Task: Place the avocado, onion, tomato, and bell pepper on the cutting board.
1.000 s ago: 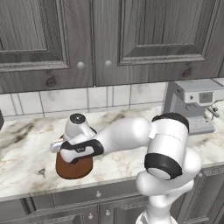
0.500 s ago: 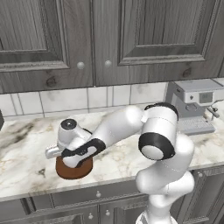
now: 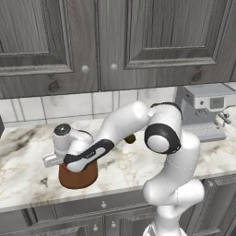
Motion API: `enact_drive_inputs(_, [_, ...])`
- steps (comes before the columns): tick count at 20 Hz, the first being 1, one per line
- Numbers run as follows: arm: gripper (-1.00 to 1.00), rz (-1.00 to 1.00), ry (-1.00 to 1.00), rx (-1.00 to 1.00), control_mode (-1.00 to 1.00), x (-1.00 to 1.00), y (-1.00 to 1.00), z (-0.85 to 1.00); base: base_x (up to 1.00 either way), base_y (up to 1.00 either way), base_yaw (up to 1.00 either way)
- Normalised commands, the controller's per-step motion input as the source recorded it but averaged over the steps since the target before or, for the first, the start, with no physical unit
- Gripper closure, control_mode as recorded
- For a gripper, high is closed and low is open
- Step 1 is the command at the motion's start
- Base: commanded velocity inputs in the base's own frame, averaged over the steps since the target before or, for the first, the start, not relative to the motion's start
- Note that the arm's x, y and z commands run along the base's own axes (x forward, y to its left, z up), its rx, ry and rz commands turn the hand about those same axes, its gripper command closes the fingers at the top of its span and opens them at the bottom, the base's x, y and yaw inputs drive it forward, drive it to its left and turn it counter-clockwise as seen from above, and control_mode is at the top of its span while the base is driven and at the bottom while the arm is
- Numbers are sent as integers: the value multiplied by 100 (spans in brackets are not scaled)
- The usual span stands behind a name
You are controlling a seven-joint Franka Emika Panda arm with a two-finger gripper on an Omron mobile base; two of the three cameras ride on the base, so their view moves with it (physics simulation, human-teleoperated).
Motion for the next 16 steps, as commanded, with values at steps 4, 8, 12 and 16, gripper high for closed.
enact_drive_inputs(4, [-100, 0, -7, 0, -100, -4, -16, 9, 0, 0, 0])
enact_drive_inputs(8, [-100, 0, -11, 0, -100, -15, -41, 15, 0, 0, 0])
enact_drive_inputs(12, [-100, 0, -9, 0, -100, -17, -56, 11, 0, 0, 0])
enact_drive_inputs(16, [-100, 0, -16, 0, -100, -25, -65, 45, 0, 0, 0])
